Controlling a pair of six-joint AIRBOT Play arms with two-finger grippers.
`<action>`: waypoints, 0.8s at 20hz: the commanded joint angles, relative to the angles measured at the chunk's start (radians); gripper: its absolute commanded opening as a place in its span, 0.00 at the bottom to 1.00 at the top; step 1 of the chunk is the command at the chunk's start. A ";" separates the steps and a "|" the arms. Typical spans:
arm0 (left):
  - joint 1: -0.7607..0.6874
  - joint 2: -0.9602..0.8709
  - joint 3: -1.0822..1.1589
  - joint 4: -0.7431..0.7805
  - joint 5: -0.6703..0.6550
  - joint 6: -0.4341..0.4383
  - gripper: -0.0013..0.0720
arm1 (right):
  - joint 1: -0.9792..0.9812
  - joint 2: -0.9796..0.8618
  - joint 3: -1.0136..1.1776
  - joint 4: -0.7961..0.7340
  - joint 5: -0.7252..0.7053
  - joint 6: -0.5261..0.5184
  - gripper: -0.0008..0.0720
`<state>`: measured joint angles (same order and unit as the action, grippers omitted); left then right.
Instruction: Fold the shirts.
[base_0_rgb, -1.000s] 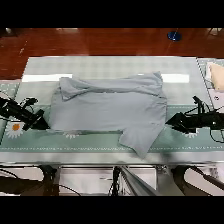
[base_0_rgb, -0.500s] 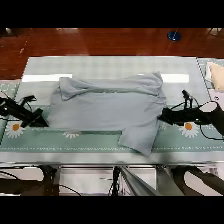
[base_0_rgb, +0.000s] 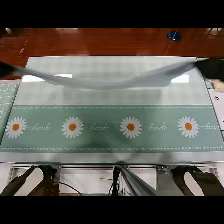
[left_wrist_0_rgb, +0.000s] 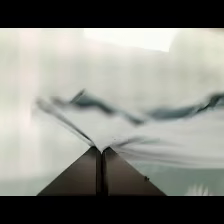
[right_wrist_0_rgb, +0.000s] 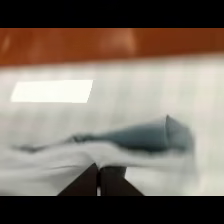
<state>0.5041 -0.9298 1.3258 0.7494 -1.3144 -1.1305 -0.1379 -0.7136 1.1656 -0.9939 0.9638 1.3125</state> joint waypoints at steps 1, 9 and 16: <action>0.000 0.269 0.182 -0.146 0.183 0.023 0.04 | 0.002 0.060 0.314 -0.120 0.013 0.056 0.04; 0.000 0.529 0.406 0.227 0.135 -0.168 0.04 | 0.002 0.061 0.780 -0.350 0.307 0.215 0.04; 0.000 0.531 0.381 0.343 -0.210 -0.192 0.04 | 0.002 0.018 0.891 -0.512 0.780 0.193 0.03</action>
<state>0.5041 -0.3973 1.7226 1.0351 -1.3949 -1.3045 -0.1371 -0.6662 2.0228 -1.4387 1.5013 1.5249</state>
